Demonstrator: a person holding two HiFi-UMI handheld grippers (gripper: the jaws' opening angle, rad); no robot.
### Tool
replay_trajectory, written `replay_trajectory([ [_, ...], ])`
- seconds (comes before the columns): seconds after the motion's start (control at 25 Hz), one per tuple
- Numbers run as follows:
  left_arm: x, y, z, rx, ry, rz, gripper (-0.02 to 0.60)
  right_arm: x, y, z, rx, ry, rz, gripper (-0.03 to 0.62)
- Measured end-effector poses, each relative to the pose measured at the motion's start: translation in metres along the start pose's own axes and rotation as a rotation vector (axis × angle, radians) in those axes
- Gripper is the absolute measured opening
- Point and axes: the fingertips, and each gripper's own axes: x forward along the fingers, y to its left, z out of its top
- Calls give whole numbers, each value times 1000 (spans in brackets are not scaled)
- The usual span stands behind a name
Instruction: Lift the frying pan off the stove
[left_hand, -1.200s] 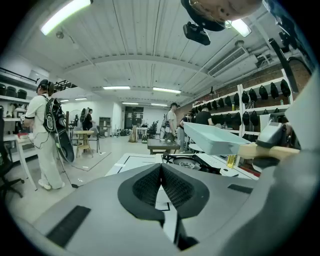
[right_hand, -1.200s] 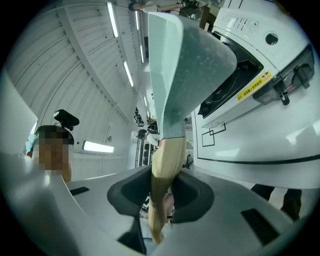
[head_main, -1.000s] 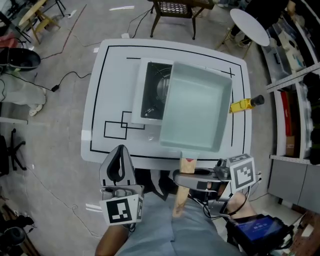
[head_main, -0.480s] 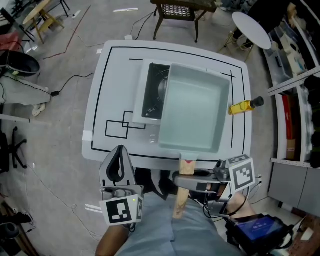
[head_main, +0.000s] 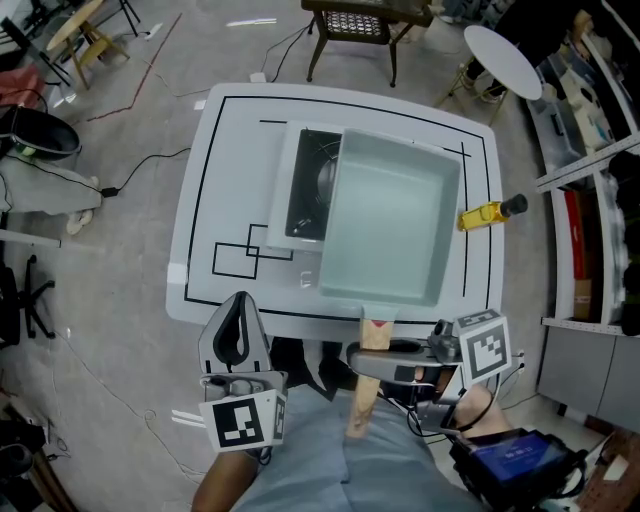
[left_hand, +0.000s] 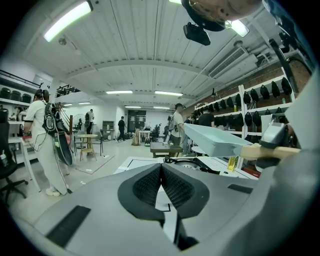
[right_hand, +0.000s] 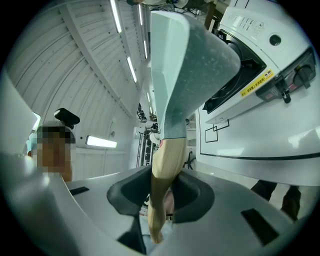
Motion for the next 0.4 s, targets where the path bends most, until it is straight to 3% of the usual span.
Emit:
replay_trajectory([
  [0.4, 1, 4, -3, -1, 1, 1, 17, 2, -4, 0, 3, -2, -6, 127],
])
